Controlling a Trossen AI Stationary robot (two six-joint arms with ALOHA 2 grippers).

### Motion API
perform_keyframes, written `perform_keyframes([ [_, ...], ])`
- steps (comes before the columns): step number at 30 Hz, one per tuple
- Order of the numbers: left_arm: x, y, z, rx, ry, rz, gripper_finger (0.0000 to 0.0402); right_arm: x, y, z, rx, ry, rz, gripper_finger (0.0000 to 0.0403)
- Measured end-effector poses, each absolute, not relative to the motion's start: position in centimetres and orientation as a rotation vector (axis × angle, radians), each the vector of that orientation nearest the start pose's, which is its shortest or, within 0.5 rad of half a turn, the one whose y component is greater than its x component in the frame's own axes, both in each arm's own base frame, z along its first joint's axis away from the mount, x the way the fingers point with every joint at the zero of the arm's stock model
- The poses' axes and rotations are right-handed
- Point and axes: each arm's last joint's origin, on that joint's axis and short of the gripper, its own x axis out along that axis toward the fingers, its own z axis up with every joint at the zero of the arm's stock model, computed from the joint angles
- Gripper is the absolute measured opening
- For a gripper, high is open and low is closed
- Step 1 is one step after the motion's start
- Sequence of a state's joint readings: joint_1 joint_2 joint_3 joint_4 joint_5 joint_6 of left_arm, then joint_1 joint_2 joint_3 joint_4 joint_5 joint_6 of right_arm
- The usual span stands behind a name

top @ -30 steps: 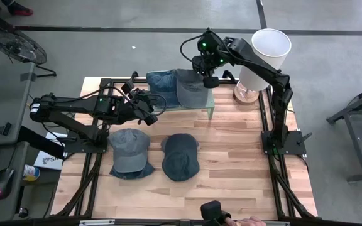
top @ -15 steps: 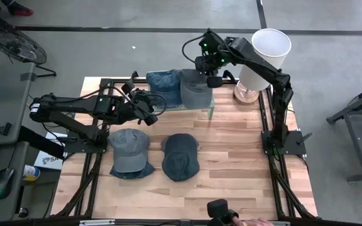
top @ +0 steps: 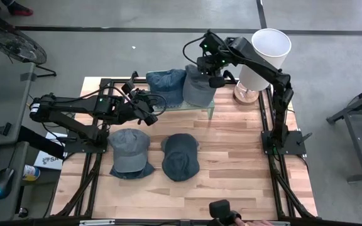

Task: Pick & Place hat
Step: Put the right gray cap on the shelf

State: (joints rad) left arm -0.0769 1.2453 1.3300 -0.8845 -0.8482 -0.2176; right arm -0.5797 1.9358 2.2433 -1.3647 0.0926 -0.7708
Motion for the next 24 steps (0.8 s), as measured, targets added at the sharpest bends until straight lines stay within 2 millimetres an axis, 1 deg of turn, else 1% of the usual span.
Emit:
perform_keyframes([
  [3,23.6,0.4,37.2,0.167,0.646,0.800,0.0184,31.4,-20.9,39.7,-0.419,1.205,-0.168,0.0050],
  [8,23.6,0.4,37.2,0.170,0.647,0.800,0.0184,31.7,-20.9,39.6,-0.435,1.166,-0.104,0.0050],
  [15,23.6,0.4,37.2,0.170,0.647,0.800,0.0184,32.4,-21.1,39.8,-0.433,1.076,-0.083,0.0050],
  [19,23.6,0.4,37.2,0.170,0.647,0.800,0.0184,32.4,-21.0,39.8,-0.421,1.057,-0.062,0.0050],
  [24,23.6,0.4,37.2,0.169,0.646,0.800,0.0184,32.8,-21.1,39.3,-0.414,1.068,-0.047,0.0050],
])
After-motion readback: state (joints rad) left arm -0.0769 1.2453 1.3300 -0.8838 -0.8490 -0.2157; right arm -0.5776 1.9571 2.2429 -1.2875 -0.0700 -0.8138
